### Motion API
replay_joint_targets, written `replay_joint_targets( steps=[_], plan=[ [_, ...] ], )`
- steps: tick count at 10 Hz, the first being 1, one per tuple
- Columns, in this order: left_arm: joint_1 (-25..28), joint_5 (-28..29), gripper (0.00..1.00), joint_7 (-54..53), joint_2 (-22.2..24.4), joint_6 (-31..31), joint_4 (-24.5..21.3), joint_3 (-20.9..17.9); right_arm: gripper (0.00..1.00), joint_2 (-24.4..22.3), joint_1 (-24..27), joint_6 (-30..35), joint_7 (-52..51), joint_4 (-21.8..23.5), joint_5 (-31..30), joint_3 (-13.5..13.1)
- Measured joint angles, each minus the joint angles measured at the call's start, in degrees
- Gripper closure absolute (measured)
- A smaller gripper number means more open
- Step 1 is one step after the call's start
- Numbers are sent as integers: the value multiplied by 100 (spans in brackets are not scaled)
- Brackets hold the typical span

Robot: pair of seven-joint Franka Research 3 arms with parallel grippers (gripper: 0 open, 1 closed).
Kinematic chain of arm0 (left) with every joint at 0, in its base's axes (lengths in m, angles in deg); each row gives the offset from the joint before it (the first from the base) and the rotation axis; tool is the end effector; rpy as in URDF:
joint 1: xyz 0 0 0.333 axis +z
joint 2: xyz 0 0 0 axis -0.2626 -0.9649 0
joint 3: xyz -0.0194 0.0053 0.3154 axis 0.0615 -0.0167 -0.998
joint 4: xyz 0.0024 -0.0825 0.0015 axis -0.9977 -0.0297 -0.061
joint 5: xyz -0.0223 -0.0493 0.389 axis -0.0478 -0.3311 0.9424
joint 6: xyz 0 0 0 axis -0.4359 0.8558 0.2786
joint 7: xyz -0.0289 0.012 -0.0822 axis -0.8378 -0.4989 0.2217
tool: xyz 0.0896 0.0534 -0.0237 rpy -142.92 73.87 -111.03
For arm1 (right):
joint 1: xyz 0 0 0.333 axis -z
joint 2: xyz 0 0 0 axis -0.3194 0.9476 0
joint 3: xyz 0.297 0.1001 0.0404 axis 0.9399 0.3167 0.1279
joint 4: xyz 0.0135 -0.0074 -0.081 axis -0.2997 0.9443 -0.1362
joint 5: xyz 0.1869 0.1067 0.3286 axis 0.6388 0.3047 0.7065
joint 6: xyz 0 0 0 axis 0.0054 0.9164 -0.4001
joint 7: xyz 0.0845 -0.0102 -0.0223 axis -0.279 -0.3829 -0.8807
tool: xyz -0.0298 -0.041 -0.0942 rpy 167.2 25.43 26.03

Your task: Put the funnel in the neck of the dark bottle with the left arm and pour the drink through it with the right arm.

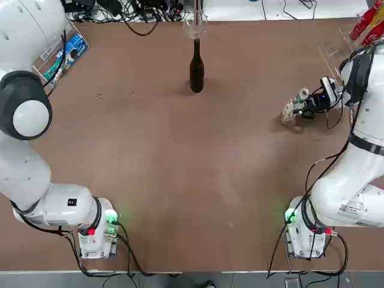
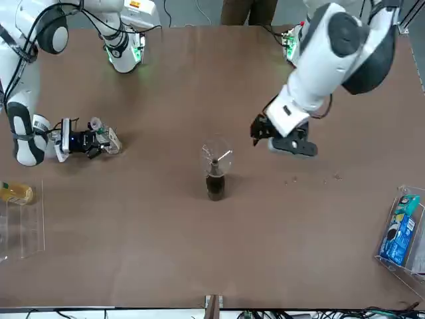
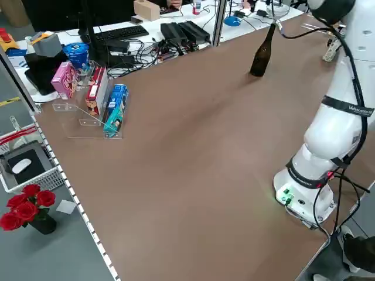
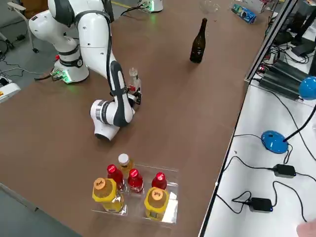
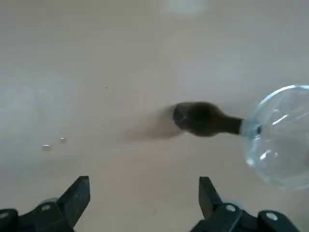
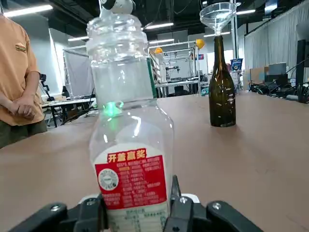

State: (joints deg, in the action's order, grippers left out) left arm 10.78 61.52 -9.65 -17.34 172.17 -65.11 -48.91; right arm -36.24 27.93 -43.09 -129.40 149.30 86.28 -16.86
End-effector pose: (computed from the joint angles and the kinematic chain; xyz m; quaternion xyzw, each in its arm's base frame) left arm 0.5755 -0.2894 0.5598 0.9892 -0.0832 0.0336 0.1157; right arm 0.4488 -0.1698 0.1052 -0.5126 -0.5236 -0.4311 0.5265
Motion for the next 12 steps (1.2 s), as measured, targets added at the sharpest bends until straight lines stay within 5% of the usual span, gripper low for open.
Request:
replay_joint_targets(
  steps=[2, 3, 9, 12],
  plan=[
    [-244, -1057, 8, -1572, 328, -23, -407, -982, 56, -168, -13, 26, 202, -18, 1, -73],
    [-199, -1340, 10, -2069, 350, -22, -555, -1124, 57, -307, -42, 32, 332, -25, 1, -135],
    [-59, -1649, 4, -3714, 10, 86, -1267, -1130, 57, -1411, -351, -77, 1504, -27, -64, -715],
    [33, -3265, 3, -6134, -233, 352, -1540, -1122, 57, -2117, -470, -637, 2634, -29, -368, -746]
  ],
)
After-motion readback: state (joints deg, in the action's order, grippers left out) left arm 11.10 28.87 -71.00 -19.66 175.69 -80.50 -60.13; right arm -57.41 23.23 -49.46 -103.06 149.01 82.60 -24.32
